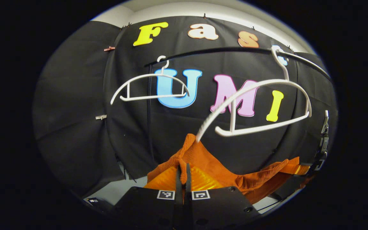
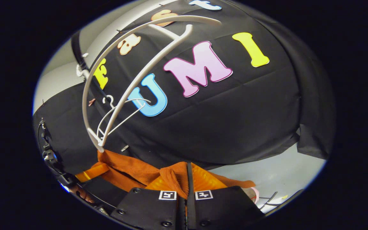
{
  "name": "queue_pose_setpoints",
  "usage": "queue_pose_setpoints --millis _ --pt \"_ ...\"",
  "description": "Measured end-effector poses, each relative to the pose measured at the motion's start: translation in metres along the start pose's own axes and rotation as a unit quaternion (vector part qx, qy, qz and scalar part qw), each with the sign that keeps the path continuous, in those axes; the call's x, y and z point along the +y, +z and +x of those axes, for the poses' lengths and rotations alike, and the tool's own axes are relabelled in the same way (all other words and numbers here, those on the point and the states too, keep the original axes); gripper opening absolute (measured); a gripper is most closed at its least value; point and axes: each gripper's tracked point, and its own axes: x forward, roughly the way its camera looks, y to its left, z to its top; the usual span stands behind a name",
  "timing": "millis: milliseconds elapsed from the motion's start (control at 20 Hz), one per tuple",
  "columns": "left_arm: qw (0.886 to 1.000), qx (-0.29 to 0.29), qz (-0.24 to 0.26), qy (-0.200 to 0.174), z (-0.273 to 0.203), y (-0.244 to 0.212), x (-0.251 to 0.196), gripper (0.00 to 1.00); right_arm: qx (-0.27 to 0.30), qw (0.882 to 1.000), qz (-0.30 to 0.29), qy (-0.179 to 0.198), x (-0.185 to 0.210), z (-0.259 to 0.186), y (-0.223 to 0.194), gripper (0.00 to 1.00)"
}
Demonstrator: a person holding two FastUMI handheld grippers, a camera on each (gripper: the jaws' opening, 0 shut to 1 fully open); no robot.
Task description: Grasp the clothes on the hanger with both hands and then place them into the laundry hamper below.
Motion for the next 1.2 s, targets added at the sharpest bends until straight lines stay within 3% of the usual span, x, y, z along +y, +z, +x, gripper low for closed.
queue_pose_setpoints --millis 200,500,650,900,1100,1200 --pt "0.999 0.024 -0.010 -0.033 0.004 -0.039 -0.022 0.05 0.007 0.999 -0.015 0.042 0.036 -0.005 -0.023 0.07" --pt "0.993 -0.005 -0.010 -0.121 -0.012 -0.036 -0.087 0.05 0.009 0.993 -0.057 0.098 0.087 -0.014 -0.025 0.07" --pt "0.988 -0.013 0.002 -0.152 -0.009 -0.046 -0.106 0.05 0.017 0.994 -0.071 0.075 0.067 -0.009 -0.039 0.06" --pt "0.984 0.040 0.006 -0.172 0.032 -0.120 -0.125 0.05 0.066 0.993 -0.093 0.002 -0.004 0.016 -0.102 0.07" --pt "0.983 0.105 -0.001 -0.153 0.068 -0.184 -0.123 0.05 0.127 0.982 -0.124 -0.065 -0.067 0.039 -0.157 0.06" --pt "0.980 0.144 0.011 -0.138 0.079 -0.221 -0.122 0.05 0.168 0.970 -0.142 -0.103 -0.097 0.040 -0.189 0.07"
